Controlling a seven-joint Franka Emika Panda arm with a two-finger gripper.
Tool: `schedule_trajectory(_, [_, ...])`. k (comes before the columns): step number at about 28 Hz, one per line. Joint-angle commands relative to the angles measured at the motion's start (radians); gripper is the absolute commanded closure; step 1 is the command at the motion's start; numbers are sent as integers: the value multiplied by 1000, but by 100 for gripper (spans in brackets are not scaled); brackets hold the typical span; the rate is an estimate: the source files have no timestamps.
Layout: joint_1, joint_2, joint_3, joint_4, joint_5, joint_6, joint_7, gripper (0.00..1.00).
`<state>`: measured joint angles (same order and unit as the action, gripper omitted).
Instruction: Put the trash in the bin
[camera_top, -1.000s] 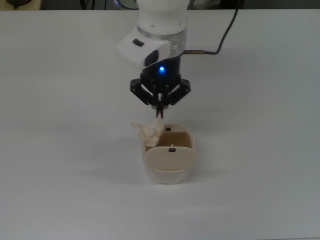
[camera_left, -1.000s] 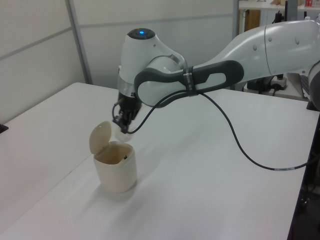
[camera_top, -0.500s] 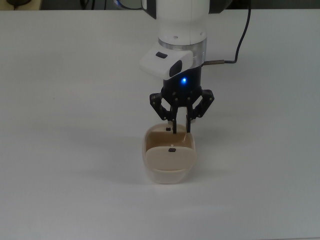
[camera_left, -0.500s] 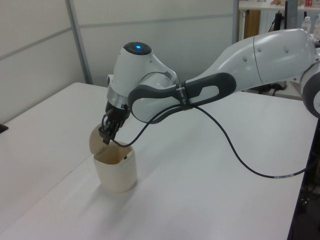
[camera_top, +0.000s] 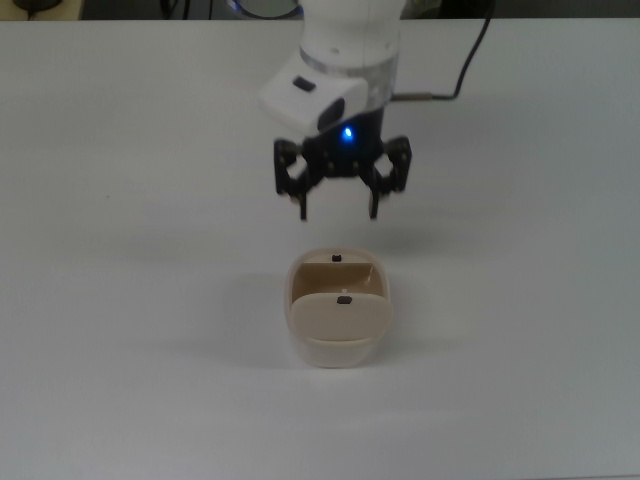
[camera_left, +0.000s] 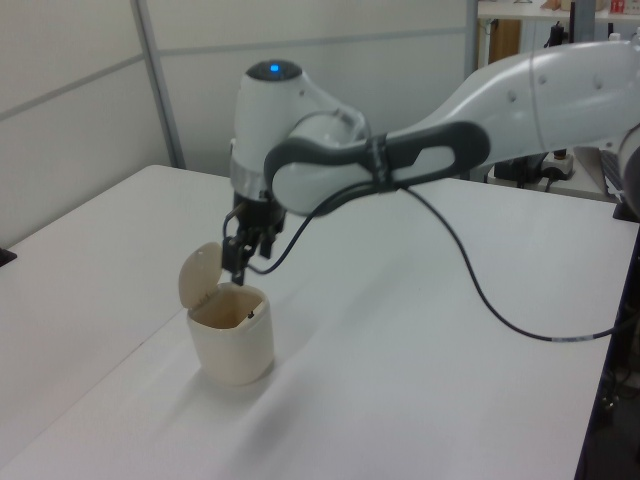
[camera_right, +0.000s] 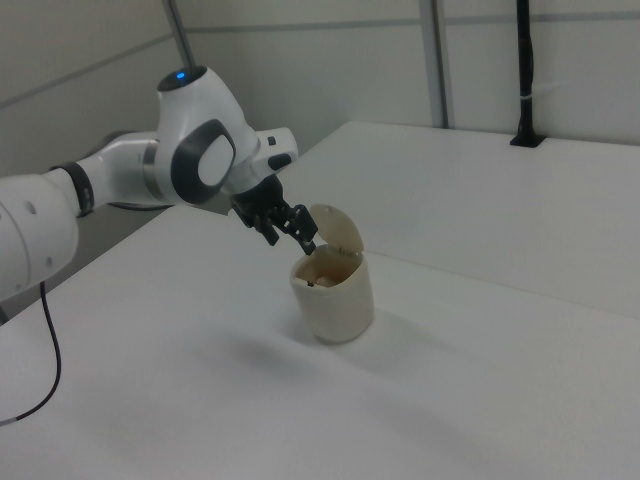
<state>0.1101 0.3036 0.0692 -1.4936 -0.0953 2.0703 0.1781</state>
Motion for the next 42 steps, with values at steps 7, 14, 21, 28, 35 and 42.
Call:
schedule_trajectory(7, [-56, -218, -17, -19, -4, -409, -14, 0])
schedule_trajectory(14, [-102, -276, -17, -19, 0, -519, -15, 0])
schedule_trajectory(21, [-132, -290, -17, -27, 2, -527, -19, 0])
schedule_trajectory(28, [-139, -296, -20, -39, 5, -567, -25, 0])
schedule_trajectory(35, [-178, -313, -19, -39, 42, -569, -37, 0])
schedule_trajectory(42, [-181, -320, -20, -37, 54, -584, -52, 0])
